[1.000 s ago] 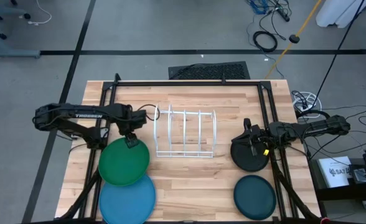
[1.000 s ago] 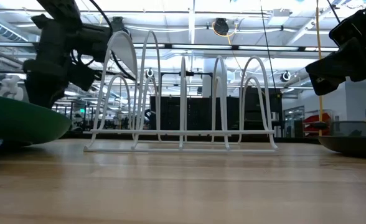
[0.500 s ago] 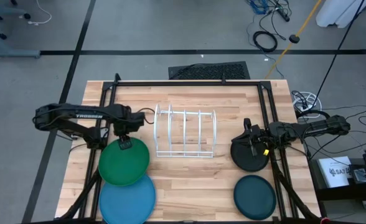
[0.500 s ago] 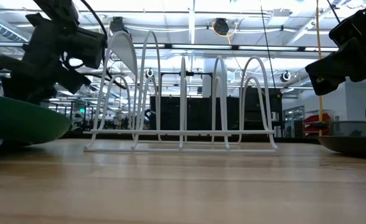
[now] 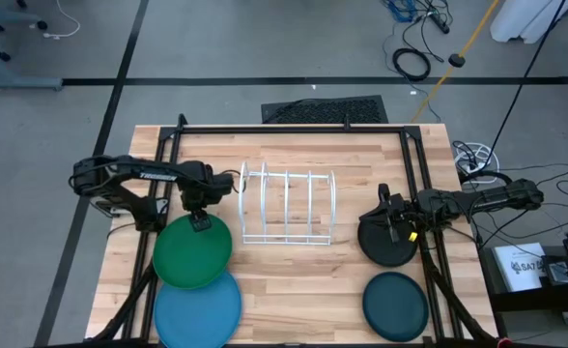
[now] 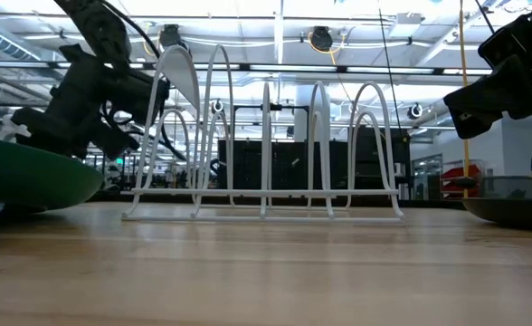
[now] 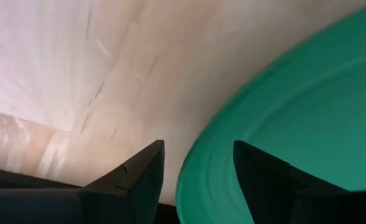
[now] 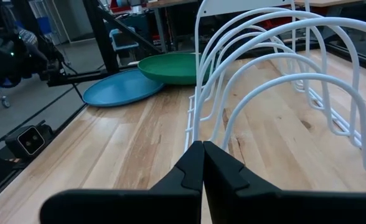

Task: Sort dishes
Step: Put the green plate into the dish rack

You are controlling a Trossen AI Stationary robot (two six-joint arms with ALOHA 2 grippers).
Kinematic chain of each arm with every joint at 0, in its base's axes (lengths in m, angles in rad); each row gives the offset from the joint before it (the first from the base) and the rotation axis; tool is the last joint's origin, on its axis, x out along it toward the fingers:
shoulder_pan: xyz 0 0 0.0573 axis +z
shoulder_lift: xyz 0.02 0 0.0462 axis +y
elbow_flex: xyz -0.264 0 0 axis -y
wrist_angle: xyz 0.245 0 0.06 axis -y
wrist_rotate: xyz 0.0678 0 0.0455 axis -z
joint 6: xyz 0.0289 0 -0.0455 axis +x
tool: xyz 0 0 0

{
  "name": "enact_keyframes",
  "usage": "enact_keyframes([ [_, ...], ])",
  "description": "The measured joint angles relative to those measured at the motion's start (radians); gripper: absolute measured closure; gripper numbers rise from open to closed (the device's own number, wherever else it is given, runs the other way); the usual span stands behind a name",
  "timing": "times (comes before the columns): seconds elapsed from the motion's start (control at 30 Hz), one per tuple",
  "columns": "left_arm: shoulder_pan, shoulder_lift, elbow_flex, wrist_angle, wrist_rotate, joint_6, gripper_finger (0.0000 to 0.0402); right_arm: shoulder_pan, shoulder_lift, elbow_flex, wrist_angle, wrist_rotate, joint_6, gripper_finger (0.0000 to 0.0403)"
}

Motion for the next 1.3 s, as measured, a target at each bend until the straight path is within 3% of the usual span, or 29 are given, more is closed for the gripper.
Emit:
enact_keyframes([
  [0.47, 0.001, 0.054, 0.000, 0.073, 0.047, 0.022, 0.0205, 0.000, 0.000, 0.000, -0.001, -0.001, 0.000, 0.0403],
  [1.0, 0.000, 0.062, 0.003, 0.056, 0.075, 0.025, 0.0357, 0.000, 0.000, 0.000, -0.001, -0.002, 0.000, 0.0403],
  [1.3, 0.000, 0.057, 0.027, -0.021, 0.099, 0.021, 0.0384, 0.000, 0.000, 0.000, -0.001, -0.002, 0.000, 0.0403],
])
